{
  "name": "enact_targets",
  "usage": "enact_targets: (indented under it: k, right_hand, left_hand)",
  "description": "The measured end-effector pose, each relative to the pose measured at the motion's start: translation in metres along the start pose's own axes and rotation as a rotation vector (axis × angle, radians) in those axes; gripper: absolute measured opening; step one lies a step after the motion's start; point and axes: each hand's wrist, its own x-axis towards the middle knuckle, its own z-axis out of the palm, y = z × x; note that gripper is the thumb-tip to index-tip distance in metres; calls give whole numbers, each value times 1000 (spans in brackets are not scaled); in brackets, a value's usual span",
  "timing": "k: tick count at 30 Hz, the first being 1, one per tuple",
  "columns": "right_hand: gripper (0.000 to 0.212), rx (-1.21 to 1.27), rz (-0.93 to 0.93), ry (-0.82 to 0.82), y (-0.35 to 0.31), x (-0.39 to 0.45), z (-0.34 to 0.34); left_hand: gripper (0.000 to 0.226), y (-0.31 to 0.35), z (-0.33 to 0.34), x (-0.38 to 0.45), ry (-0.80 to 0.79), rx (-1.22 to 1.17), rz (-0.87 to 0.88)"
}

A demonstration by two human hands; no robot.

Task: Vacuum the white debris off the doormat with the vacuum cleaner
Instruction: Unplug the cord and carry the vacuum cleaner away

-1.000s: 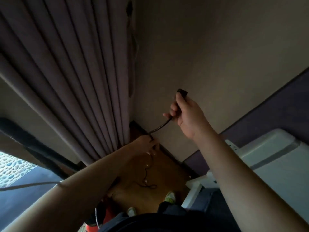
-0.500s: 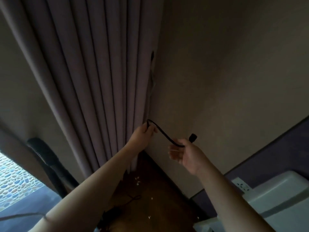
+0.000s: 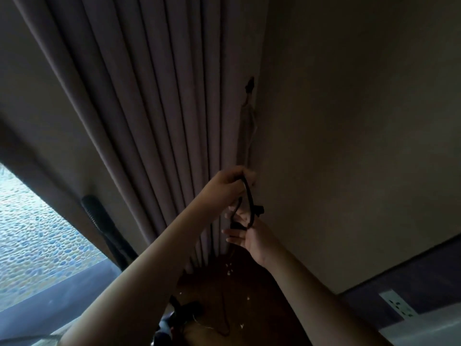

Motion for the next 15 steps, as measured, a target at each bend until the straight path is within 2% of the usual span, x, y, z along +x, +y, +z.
enact_targets:
  k: [2,4,6,8,11,13,15]
  right_hand:
    - [27,-84,-6,-55,2,3,1]
    - [26,-174,29,-82,6,10,0]
    - [22,-262,108,-65,10,18,-2]
    - [23,-386,178,-40,14,25,-3]
    - [27,-599,123,38,15,37,-8]
    - [25,-645,47,72,14,46,-14]
    - [20,-643,-20,78,13,54,-18]
  left_hand:
    - [14,7,-3,-7,29,34,40]
    - [20,15,-6,-14,76,110,107]
    - [22,22,-10,-20,116,269,204]
    - [13,23,-19,-25,127,450,264]
    - [4,20,-41,-31,95,735,313]
    - [12,17,-60,-37,-3,903,252]
    - [34,10,-84,-47,-143,1014,57]
